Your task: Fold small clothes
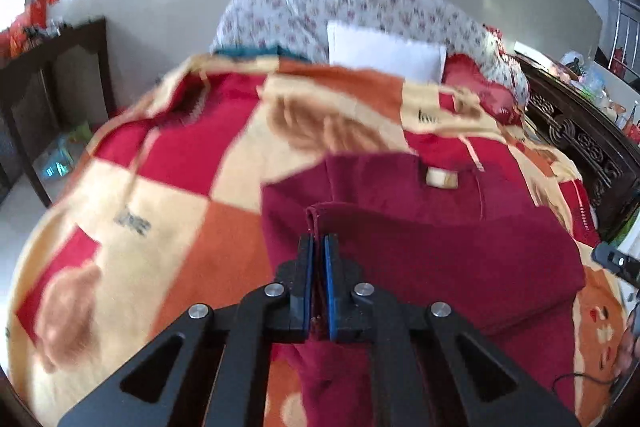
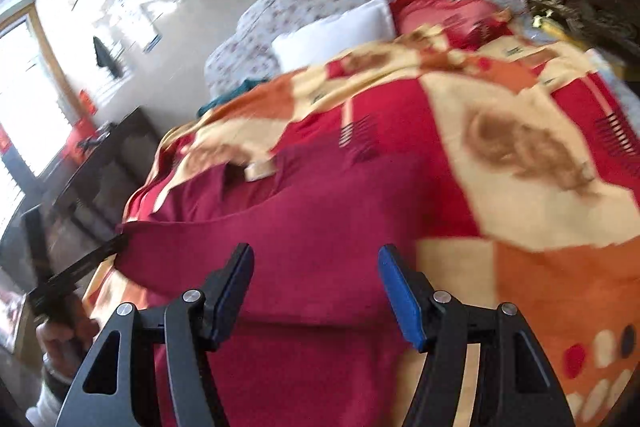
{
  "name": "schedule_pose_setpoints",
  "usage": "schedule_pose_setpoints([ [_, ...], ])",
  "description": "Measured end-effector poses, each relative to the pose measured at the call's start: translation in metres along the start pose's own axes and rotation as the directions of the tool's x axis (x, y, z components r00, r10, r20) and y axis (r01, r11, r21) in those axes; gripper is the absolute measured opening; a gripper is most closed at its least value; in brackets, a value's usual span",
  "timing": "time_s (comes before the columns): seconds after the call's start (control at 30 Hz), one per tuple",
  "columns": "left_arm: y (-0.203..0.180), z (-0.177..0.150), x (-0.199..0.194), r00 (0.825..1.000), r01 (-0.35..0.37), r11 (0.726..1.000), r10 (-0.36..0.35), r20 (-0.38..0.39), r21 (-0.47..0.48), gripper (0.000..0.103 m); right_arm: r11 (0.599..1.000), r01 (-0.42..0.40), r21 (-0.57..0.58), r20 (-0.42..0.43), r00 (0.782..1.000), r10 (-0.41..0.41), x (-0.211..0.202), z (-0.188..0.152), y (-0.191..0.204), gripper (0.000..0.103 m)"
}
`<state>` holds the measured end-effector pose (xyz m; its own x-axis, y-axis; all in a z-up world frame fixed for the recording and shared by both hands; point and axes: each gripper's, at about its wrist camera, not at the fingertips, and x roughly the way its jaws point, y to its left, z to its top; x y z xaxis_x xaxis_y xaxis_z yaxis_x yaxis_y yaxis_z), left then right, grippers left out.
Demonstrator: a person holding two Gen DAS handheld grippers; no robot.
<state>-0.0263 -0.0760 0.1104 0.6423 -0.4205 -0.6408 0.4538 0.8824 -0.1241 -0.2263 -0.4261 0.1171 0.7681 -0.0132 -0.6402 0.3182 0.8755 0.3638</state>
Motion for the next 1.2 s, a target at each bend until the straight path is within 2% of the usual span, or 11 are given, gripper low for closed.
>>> schedule_pose_setpoints([
  [0.03, -0.001, 0.000, 0.002, 1.000, -0.026, 1.000, 0.026, 0.008, 0.016, 0.005, 1.000, 0.020, -0.023, -0.014, 1.000, -0.021, 0.006, 0.001, 0.001, 0.069],
  [0.1, 0.001, -0.005, 0.019, 0.998, -0.048, 0.999, 0.049, -0.034, 0.015, 0.005, 0.994, 0.069, -0.081, -0.052, 0.996, -0.074, 0.018, -0.001, 0.005, 0.055],
  [0.3, 0.007, -0.030, 0.066, 0.983, -0.094, 0.995, 0.097, -0.156, 0.024, 0.006, 0.941, 0.248, -0.232, -0.122, 0.952, -0.281, 0.055, -0.020, -0.001, 0.050],
  [0.43, 0.007, -0.033, 0.052, 0.987, -0.090, 0.996, 0.091, -0.134, 0.018, 0.009, 0.967, 0.198, -0.162, -0.129, 0.967, -0.220, 0.035, -0.021, -0.013, 0.050],
  [0.5, 0.008, -0.034, 0.043, 0.987, -0.080, 0.997, 0.080, -0.138, 0.007, 0.021, 0.965, 0.178, -0.190, -0.109, 0.973, -0.201, 0.021, -0.025, -0.001, 0.050],
  [0.57, 0.007, -0.036, 0.040, 0.988, -0.079, 0.997, 0.079, -0.137, 0.006, 0.047, 0.960, 0.157, -0.232, -0.111, 0.976, -0.186, 0.016, -0.029, 0.013, 0.050],
  [0.67, 0.001, -0.042, 0.032, 0.988, -0.103, 0.994, 0.106, -0.116, 0.032, 0.049, 0.930, 0.200, -0.309, -0.110, 0.963, -0.244, 0.025, -0.036, 0.026, 0.050],
  [0.8, -0.007, -0.047, 0.027, 0.985, -0.131, 0.989, 0.137, -0.106, 0.066, 0.049, 0.906, 0.276, -0.321, -0.127, 0.935, -0.330, 0.047, -0.040, 0.013, 0.050],
  [0.93, -0.013, -0.047, 0.021, 0.986, -0.135, 0.988, 0.142, -0.084, 0.079, 0.050, 0.917, 0.268, -0.294, -0.115, 0.943, -0.313, 0.031, -0.038, 0.013, 0.050],
  [1.07, -0.018, -0.042, 0.019, 0.989, -0.134, 0.987, 0.139, -0.059, 0.085, 0.058, 0.961, 0.167, -0.222, -0.106, 0.975, -0.194, 0.011, -0.032, 0.020, 0.050],
  [1.2, -0.021, -0.040, 0.031, 0.988, -0.128, 0.988, 0.135, -0.076, 0.086, 0.059, 0.960, 0.153, -0.234, -0.091, 0.980, -0.179, 0.017, -0.030, 0.031, 0.051],
])
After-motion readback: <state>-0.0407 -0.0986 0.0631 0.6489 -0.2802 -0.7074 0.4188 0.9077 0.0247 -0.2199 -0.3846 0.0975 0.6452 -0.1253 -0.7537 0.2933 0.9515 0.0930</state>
